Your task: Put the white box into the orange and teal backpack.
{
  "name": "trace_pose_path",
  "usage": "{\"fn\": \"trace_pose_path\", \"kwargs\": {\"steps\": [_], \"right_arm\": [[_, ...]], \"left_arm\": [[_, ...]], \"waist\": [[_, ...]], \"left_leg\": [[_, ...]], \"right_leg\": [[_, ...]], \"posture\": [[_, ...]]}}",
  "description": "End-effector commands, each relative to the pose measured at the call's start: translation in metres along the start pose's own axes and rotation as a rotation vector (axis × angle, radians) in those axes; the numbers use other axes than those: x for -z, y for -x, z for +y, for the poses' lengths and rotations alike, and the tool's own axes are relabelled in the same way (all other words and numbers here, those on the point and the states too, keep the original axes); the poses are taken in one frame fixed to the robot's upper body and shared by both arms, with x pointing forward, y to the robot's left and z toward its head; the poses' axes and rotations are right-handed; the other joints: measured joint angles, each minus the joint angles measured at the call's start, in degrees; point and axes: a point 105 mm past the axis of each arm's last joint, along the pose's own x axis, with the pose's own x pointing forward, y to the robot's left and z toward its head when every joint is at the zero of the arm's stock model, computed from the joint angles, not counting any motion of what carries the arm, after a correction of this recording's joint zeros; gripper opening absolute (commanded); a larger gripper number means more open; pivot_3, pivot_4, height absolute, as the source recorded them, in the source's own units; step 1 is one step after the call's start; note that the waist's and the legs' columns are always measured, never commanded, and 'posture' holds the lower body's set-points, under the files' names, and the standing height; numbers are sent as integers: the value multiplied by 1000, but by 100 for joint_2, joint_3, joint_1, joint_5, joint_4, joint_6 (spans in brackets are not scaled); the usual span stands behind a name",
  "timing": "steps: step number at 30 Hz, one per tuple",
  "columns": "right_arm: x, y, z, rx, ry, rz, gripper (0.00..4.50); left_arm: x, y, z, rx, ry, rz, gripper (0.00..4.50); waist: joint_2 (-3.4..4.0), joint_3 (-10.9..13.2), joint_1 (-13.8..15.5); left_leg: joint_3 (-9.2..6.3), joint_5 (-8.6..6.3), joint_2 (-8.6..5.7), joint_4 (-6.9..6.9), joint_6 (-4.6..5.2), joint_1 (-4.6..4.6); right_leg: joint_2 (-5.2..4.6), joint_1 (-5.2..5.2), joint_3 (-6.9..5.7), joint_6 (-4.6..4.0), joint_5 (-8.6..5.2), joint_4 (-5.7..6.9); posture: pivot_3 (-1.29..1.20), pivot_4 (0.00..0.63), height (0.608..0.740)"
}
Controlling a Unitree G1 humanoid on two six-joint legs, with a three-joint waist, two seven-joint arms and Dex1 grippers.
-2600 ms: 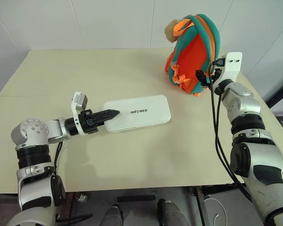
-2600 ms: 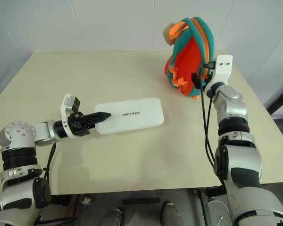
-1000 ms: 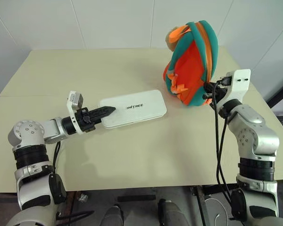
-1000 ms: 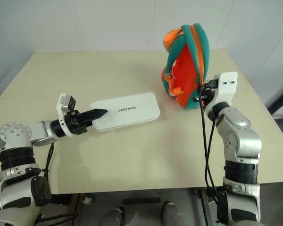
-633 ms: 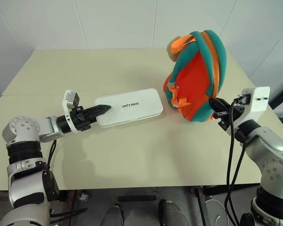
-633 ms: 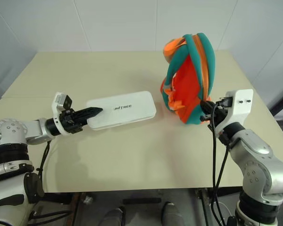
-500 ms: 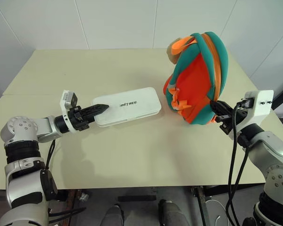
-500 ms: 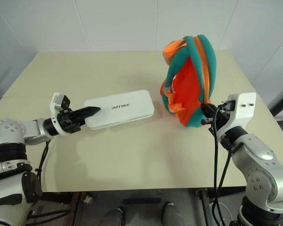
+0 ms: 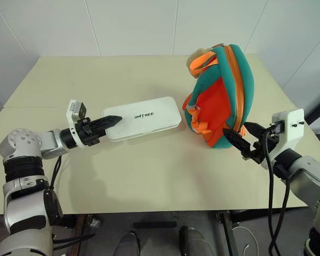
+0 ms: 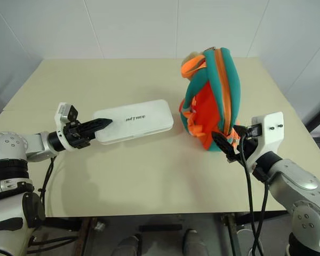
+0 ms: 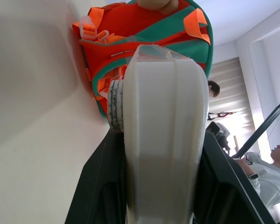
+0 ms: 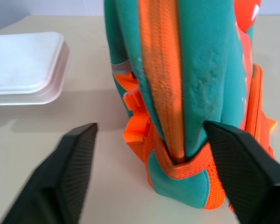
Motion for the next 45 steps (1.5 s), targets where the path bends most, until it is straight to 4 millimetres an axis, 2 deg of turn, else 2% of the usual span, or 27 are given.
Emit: {"fn": "trace_pose_path", "kwargs": {"steps": [1,6,10,12,16,21,28,33,40,45], "right_arm": [[-15,12,19,-109,40,-49,4500],[-18,20,45,-257,10,-40,4500],[-14,23,53,-311,5,16,4500],[-12,17,59,-336,10,29,4500],[-10,-2,62,-332,30,24,4500],[-13,-48,61,-273,54,-27,4500],[-9,-104,39,-44,50,-86,4500],[-9,-127,29,77,39,-130,4500],[-11,-150,25,156,33,-170,4500],[-21,-166,29,170,47,-226,4500]], "left_arm": [[-10,4,-12,34,-45,-27,1300],[-15,7,-10,19,-56,-49,1300],[-18,10,-10,11,-64,-57,1300],[-20,11,-10,8,-73,-67,1300],[-21,14,-11,8,-79,-77,1300],[-19,22,-12,2,-77,-95,1300],[-26,38,-13,-10,-80,-200,1300],[-27,43,-15,-19,-76,-243,1300],[-24,44,-13,-38,-72,-257,1300],[-24,44,-14,-41,-75,-263,1300]], "waist": [[-1,0,1],[-4,2,-2],[-10,1,7],[-13,0,9],[-16,0,-11],[-23,3,-13],[-28,0,-5],[-28,0,-6],[-28,0,-41],[-28,0,-53]], "left_leg": [[0,0,0,0,0,0],[0,0,0,0,1,0],[0,0,0,3,1,-1],[1,0,0,4,1,-1],[2,0,1,8,2,-1],[3,4,1,14,6,-1],[3,5,1,8,6,-8],[3,5,1,0,5,-11],[4,8,1,1,-1,-6],[4,11,1,1,-6,-5]], "right_leg": [[0,0,0,0,0,0],[0,0,-1,-1,0,-1],[-2,0,-1,-2,-1,-3],[-2,1,-1,-3,-1,-5],[-2,1,-2,-11,2,-7],[-1,1,-1,-27,4,-10],[-2,-8,-1,-6,15,-2],[-2,-15,-1,-6,15,7],[-1,-18,1,-6,15,18],[-1,-22,1,-7,15,27]], "posture": [[0,150,740],[0,150,740],[0,150,740],[0,150,740],[0,150,740],[0,150,740],[0,150,740],[0,150,740],[0,150,740],[0,150,740]]}}
